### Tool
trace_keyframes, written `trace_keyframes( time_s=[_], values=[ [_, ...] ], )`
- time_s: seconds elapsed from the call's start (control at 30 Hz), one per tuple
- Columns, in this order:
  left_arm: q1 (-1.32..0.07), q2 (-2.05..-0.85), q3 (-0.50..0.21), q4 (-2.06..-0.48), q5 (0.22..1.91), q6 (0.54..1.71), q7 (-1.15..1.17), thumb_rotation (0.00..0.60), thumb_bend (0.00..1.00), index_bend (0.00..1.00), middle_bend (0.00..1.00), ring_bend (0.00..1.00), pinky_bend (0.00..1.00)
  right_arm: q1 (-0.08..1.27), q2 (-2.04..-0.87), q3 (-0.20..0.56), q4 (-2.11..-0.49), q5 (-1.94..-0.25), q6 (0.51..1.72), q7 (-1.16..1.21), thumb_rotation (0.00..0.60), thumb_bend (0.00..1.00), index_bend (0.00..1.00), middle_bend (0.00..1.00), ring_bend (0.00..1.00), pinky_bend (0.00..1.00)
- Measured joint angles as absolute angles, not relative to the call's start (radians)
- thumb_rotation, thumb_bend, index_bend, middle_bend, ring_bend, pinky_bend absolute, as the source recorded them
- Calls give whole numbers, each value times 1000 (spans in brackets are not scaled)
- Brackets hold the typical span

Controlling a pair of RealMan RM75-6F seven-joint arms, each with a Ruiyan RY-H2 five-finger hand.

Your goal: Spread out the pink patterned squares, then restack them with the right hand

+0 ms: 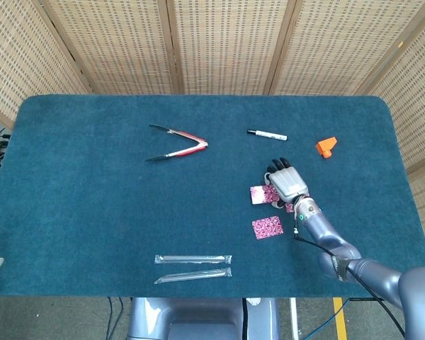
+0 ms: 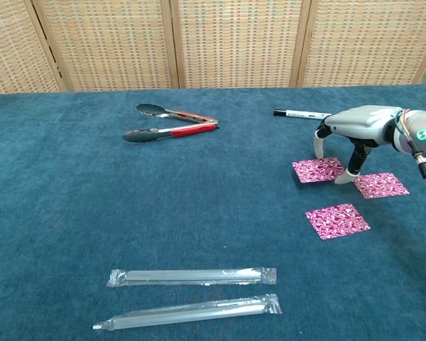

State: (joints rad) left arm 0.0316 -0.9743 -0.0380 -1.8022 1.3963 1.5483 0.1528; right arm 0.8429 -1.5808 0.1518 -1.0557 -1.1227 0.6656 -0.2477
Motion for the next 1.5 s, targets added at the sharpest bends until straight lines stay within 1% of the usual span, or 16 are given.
trace_keyframes(
  time_s=[0.83, 1.07, 1.27, 1.5],
  values=[
    [31, -972, -38, -1810, 1397, 1549, 160, 600, 120, 80, 0, 0, 0, 807, -1503, 115, -1137, -1174, 689, -204, 600, 337, 463, 216, 0, 0],
    [32, -970, -39, -1812, 1399, 1554, 158, 600, 119, 80, 0, 0, 0, 781, -1472, 94, -1192, -1208, 720, -186, 600, 336, 463, 216, 0, 0],
    [34, -969, -38, -1810, 1399, 1555, 152, 600, 119, 80, 0, 0, 0, 759, -1449, 74, -1250, -1232, 745, -186, 600, 313, 463, 216, 0, 0],
    [41, -965, -37, -1805, 1400, 1563, 139, 600, 119, 80, 0, 0, 0, 741, -1444, 52, -1300, -1254, 771, -209, 600, 311, 463, 211, 0, 0]
  ],
)
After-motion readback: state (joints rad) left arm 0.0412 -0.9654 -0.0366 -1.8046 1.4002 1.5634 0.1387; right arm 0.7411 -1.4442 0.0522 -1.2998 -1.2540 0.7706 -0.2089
